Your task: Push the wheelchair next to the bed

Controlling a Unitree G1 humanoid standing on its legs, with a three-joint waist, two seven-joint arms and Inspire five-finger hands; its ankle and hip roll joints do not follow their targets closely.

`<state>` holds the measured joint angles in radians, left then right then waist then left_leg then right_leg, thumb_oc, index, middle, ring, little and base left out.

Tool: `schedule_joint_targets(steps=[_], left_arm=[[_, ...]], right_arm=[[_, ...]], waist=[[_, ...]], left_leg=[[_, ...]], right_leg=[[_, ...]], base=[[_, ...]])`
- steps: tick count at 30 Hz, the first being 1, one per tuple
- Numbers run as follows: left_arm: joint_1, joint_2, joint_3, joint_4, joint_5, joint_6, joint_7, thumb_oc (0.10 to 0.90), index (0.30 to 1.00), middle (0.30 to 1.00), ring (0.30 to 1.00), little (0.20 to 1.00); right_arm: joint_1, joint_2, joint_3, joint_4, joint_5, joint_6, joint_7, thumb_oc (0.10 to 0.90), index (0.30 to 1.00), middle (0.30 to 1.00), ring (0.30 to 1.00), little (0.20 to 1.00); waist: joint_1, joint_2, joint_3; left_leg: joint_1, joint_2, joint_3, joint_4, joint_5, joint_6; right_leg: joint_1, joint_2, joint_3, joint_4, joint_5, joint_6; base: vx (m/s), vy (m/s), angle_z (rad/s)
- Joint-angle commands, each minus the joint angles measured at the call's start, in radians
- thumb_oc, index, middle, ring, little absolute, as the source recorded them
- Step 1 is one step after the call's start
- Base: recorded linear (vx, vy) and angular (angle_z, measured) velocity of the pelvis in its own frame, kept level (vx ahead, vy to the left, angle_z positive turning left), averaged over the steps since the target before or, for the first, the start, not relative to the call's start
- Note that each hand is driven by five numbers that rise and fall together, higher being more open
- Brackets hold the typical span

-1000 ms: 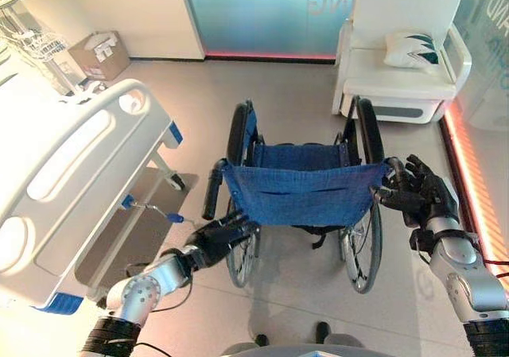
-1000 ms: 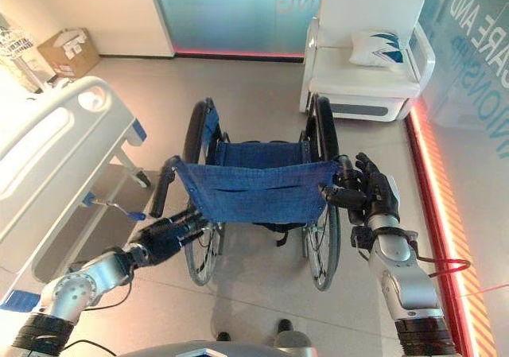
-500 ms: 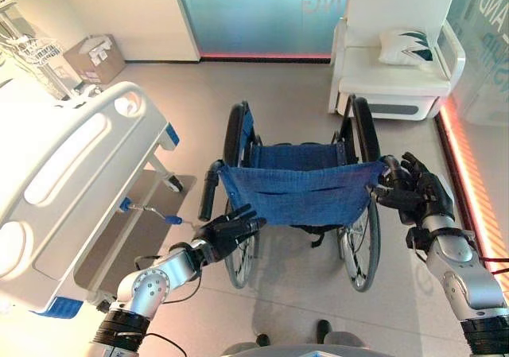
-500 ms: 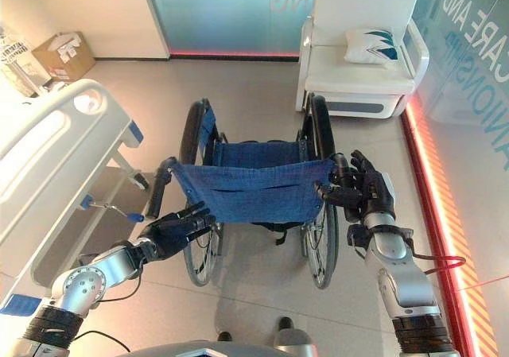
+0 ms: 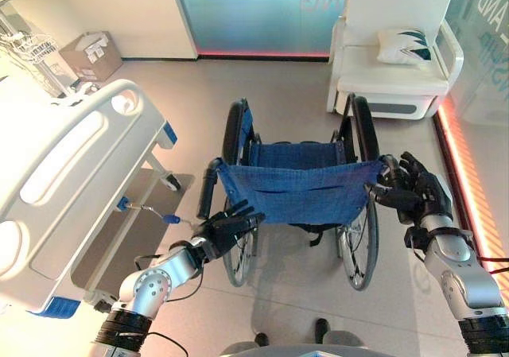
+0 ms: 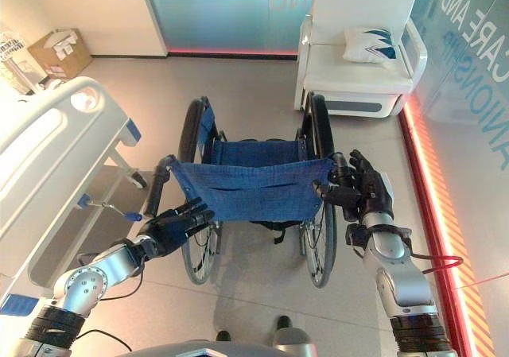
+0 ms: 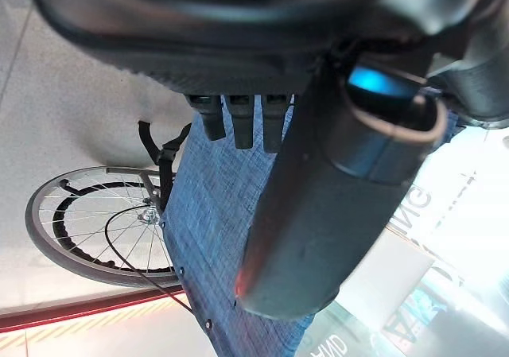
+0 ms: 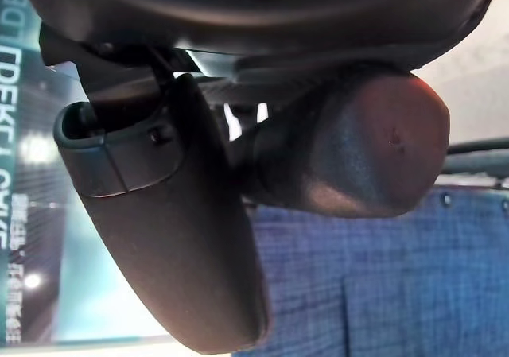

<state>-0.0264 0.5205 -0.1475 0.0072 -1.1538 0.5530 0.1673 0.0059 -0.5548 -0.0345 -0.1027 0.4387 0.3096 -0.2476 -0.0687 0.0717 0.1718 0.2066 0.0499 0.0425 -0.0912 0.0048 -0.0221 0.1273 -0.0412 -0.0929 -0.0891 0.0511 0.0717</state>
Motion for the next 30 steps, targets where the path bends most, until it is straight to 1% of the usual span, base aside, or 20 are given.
schedule_joint_targets(steps=[1, 4, 5, 6, 11, 12, 18, 20, 23, 26, 30], left_arm=[[-0.157, 0.034, 0.136, -0.096, -0.041, -0.117, -0.045, 0.8, 0.9, 0.9, 0.9, 0.9], [-0.138, 0.031, 0.162, -0.087, -0.019, -0.124, 0.004, 0.8, 0.9, 0.9, 0.9, 0.9], [-0.136, 0.031, 0.166, -0.084, -0.025, -0.127, 0.008, 0.8, 0.9, 0.9, 0.9, 0.9], [-0.128, 0.029, 0.18, -0.076, -0.061, -0.139, 0.025, 0.8, 0.9, 0.9, 0.9, 0.9], [-0.101, 0.029, 0.234, -0.072, -0.099, -0.177, 0.034, 0.8, 0.9, 0.9, 0.9, 0.9], [-0.089, 0.032, 0.256, -0.082, -0.101, -0.184, 0.05, 0.8, 0.9, 0.9, 0.9, 0.9], [-0.054, 0.037, 0.314, -0.1, -0.071, -0.225, 0.114, 0.8, 0.9, 0.9, 0.9, 0.9], [-0.041, 0.04, 0.339, -0.111, -0.046, -0.244, 0.154, 0.8, 0.9, 0.9, 0.9, 0.9], [-0.016, 0.047, 0.404, -0.103, -0.023, -0.275, 0.26, 0.8, 0.9, 0.9, 0.9, 0.9], [-0.013, 0.048, 0.429, -0.089, -0.015, -0.29, 0.271, 0.8, 0.9, 0.9, 0.9, 0.9], [-0.002, 0.055, 0.461, -0.103, -0.036, -0.282, 0.271, 0.8, 0.9, 0.9, 0.9, 0.9]], right_arm=[[0.038, -0.011, -0.008, 0.023, -0.039, 0.016, 0.016, 0.8, 0.9, 0.9, 0.9, 0.9], [0.044, -0.007, -0.014, 0.016, -0.042, 0.018, 0.016, 0.8, 0.9, 0.9, 0.9, 0.9], [0.044, -0.007, -0.015, 0.016, -0.041, 0.019, 0.017, 0.8, 0.9, 0.9, 0.9, 0.9], [0.044, -0.01, -0.021, 0.015, -0.039, 0.022, 0.019, 0.8, 0.9, 0.9, 0.9, 0.9], [0.05, -0.01, -0.034, 0.012, -0.039, 0.024, 0.024, 0.8, 0.9, 0.9, 0.9, 0.9], [0.056, -0.01, -0.04, 0.008, -0.041, 0.026, 0.028, 0.8, 0.9, 0.9, 0.9, 0.9], [0.073, -0.008, -0.057, 0.007, -0.034, 0.014, 0.033, 0.8, 0.9, 0.9, 0.9, 0.9], [0.078, -0.006, -0.065, -0.001, -0.028, 0.019, 0.031, 0.8, 0.9, 0.9, 0.9, 0.9], [0.082, -0.005, -0.073, -0.005, -0.023, 0.024, 0.026, 0.8, 0.9, 0.9, 0.9, 0.9], [0.075, -0.008, -0.072, -0.003, -0.02, 0.028, 0.017, 0.8, 0.9, 0.9, 0.9, 0.9], [0.076, -0.008, -0.086, -0.011, -0.017, 0.038, 0.021, 0.8, 0.9, 0.9, 0.9, 0.9]], waist=[[-0.011, -0.005, -0.05], [-0.007, -0.005, -0.049], [-0.006, -0.005, -0.05], [-0.003, -0.005, -0.051], [0.004, -0.005, -0.051], [0.008, -0.005, -0.051], [0.021, -0.009, -0.049], [0.027, -0.011, -0.047], [0.037, -0.013, -0.046], [0.041, -0.014, -0.047], [0.047, -0.015, -0.048]], left_leg=[[-0.075, 0.019, 0.006, 0.004, 0.036, -0.008], [-0.074, 0.018, 0.004, 0.004, 0.037, -0.01], [-0.074, 0.018, 0.003, 0.004, 0.037, -0.01], [-0.076, 0.017, 0.001, 0.004, 0.036, -0.01], [-0.078, 0.013, -0.005, 0.004, 0.036, -0.011], [-0.079, 0.013, -0.007, 0.004, 0.035, -0.012], [-0.082, 0.01, -0.015, 0.004, 0.036, -0.012], [-0.085, 0.008, -0.02, 0.004, 0.038, -0.012], [-0.087, 0.006, -0.028, 0.004, 0.038, -0.013], [-0.089, 0.005, -0.032, 0.004, 0.039, -0.014], [-0.093, 0.004, -0.034, 0.004, 0.038, -0.015]], right_leg=[[0.004, -0.073, 0.029, 0.002, -0.007, 0.04], [0.007, -0.074, 0.022, 0.002, -0.009, 0.039], [0.007, -0.075, 0.021, 0.002, -0.01, 0.039], [0.007, -0.075, 0.018, 0.002, -0.011, 0.039], [0.008, -0.078, 0.008, 0.002, -0.011, 0.039], [0.008, -0.08, 0.004, 0.002, -0.012, 0.039], [0.011, -0.083, -0.01, 0.002, -0.014, 0.039], [0.012, -0.084, -0.015, 0.002, -0.013, 0.039], [0.013, -0.087, -0.025, 0.002, -0.015, 0.039], [0.013, -0.088, -0.03, 0.002, -0.017, 0.039], [0.012, -0.091, -0.035, 0.002, -0.017, 0.04]], base=[[0.0, 0.0, 0.0], [0.0, 0.0, 0.0], [0.0, 0.0, 0.0], [0.0, 0.0, 0.0], [0.0, 0.0, 0.0], [0.0, 0.0, 0.0], [-0.01, 0.016, 0.04], [0.0, 0.0, 0.0], [-0.01, 0.012, 0.06], [-0.01, 0.02, 0.12], [-0.01, 0.008, 0.04]])
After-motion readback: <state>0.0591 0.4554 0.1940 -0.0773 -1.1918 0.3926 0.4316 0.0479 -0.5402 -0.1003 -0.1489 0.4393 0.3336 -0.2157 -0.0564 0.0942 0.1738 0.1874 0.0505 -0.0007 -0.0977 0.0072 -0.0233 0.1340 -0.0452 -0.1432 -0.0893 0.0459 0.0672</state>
